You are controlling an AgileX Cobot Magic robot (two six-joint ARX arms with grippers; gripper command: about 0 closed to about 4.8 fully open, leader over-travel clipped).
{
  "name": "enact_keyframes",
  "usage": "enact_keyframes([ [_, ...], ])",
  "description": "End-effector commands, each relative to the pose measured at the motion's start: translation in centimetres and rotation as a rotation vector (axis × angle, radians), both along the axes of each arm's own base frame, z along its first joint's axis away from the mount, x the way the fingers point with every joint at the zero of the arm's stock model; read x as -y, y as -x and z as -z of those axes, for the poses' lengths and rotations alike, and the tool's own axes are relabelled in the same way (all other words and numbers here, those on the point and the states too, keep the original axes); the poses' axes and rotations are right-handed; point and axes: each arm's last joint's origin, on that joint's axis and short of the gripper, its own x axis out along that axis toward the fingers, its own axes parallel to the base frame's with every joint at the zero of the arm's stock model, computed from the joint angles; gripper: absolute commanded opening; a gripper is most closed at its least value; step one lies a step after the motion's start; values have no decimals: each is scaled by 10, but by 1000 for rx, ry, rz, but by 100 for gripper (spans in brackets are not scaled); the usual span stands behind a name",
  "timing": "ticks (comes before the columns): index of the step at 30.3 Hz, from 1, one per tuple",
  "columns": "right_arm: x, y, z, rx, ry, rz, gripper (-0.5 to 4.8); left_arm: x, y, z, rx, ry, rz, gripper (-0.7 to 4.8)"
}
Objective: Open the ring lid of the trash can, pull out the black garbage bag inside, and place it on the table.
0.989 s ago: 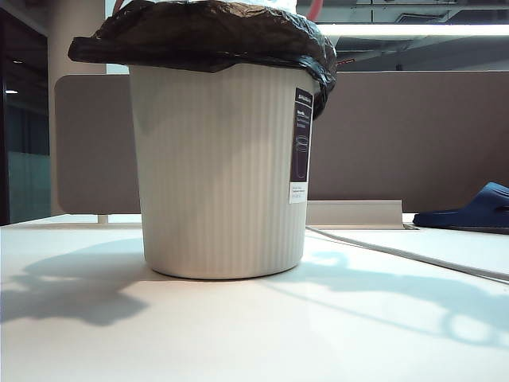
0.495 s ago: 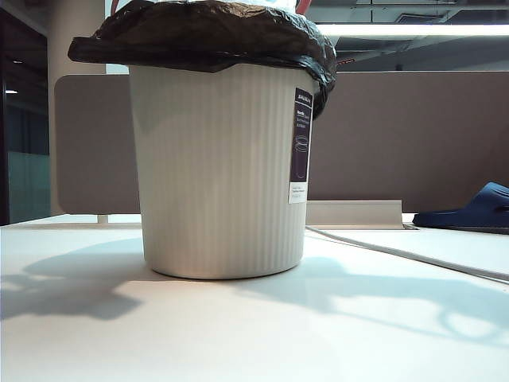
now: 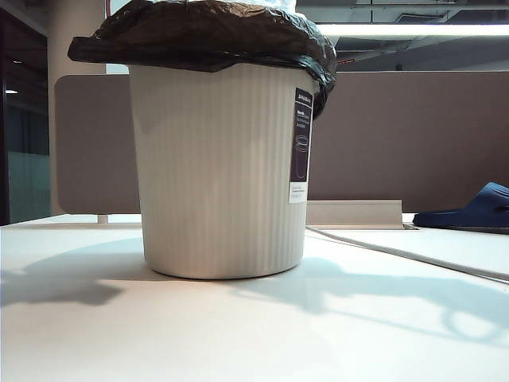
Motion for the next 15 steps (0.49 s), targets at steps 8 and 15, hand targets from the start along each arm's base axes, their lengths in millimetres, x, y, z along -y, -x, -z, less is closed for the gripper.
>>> enact_keyframes([
  [8, 0, -1, 2, 54, 34, 28, 179, -11, -3, -31, 66, 63, -19, -6],
  [15, -1, -4, 6, 46, 61, 47, 179, -24, -10, -48, 94, 60, -67, -6],
])
